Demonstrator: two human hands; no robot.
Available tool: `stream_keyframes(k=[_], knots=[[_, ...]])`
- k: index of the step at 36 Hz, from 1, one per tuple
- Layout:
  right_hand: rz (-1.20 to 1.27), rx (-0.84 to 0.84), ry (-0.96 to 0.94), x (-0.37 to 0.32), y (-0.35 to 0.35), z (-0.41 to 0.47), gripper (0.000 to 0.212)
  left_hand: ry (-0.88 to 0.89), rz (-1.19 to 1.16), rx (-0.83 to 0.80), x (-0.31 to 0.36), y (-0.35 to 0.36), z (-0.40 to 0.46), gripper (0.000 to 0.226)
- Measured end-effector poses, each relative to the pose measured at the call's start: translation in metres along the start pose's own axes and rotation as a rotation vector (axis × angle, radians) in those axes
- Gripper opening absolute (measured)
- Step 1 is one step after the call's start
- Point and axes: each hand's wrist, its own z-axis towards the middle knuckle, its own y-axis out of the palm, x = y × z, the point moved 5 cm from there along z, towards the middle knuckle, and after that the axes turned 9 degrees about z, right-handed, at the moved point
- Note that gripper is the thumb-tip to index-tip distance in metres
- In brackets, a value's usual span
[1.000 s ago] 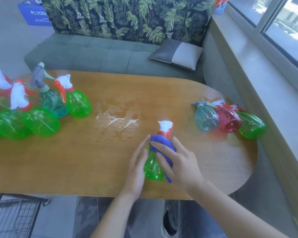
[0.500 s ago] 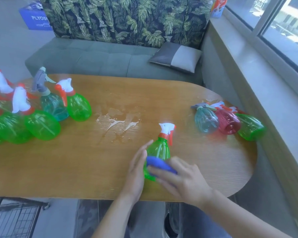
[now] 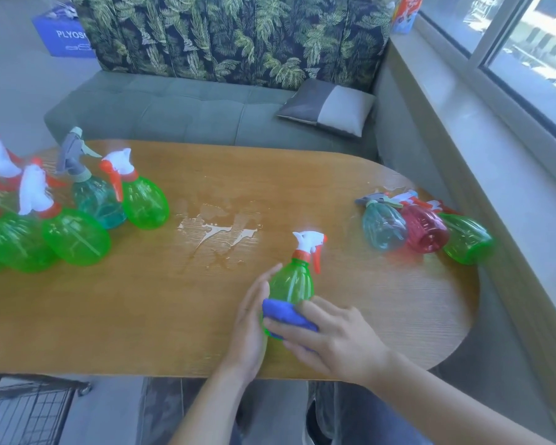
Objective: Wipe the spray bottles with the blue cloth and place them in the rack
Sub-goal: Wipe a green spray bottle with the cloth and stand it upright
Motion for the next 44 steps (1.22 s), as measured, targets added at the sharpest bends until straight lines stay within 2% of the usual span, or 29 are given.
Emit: stream_keyframes(k=[3,5,7,9,11,13,18,23,28,31,34,36,38,41,44], knots=[[-0.018,-0.078,-0.138,-0.004,-0.001,-0.002,0.029,0.003,-0.006,-0.046,0.002,0.002,-0.001,0.04],[0.017,-0.063,-0.114,0.001,-0.005,-0.001,0.03,-0.002,-0.01,-0.025,0.002,0.003,-0.001,0.04],[0.067,0.033,0.07,0.017,-0.012,0.004,0.034,-0.016,-0.03,0.013,0.0,0.003,-0.001,0.039],[0.154,0.156,0.343,0.039,-0.017,0.008,0.038,-0.025,-0.05,0.021,0.0,0.004,-0.001,0.038],[0.3,0.203,0.579,0.057,-0.01,0.011,0.041,-0.035,-0.056,0.014,0.001,0.006,0.0,0.038],[0.393,0.208,0.68,0.061,0.001,0.013,0.041,-0.038,-0.062,0.018,0.0,0.004,0.001,0.037],[0.338,0.186,0.541,0.038,0.004,0.012,0.036,-0.078,-0.084,0.027,-0.004,0.001,0.001,0.036],[0.191,0.086,0.237,0.017,0.003,0.002,0.032,-0.1,-0.074,0.05,-0.005,-0.002,0.001,0.04],[0.072,-0.017,0.019,0.001,0.002,-0.004,0.033,-0.08,-0.013,0.021,-0.003,-0.003,0.001,0.039],[0.059,-0.012,-0.009,0.0,-0.002,-0.006,0.032,-0.067,-0.034,0.017,-0.004,0.0,0.002,0.042],[0.164,0.181,0.226,0.014,-0.012,-0.012,0.032,-0.032,-0.027,0.026,-0.001,0.004,-0.001,0.038],[0.323,0.37,0.527,0.026,-0.015,-0.02,0.031,-0.034,-0.045,0.023,0.0,0.004,-0.002,0.035],[0.533,0.503,0.805,0.032,-0.006,-0.03,0.025,-0.018,-0.043,0.02,0.003,0.002,-0.004,0.043],[0.755,0.553,1.012,0.031,0.013,-0.037,0.026,0.035,0.017,-0.004,0.0,0.001,-0.003,0.082],[0.873,0.507,1.078,0.022,0.03,-0.039,0.028,0.07,0.019,-0.021,-0.003,0.003,-0.001,0.092]])
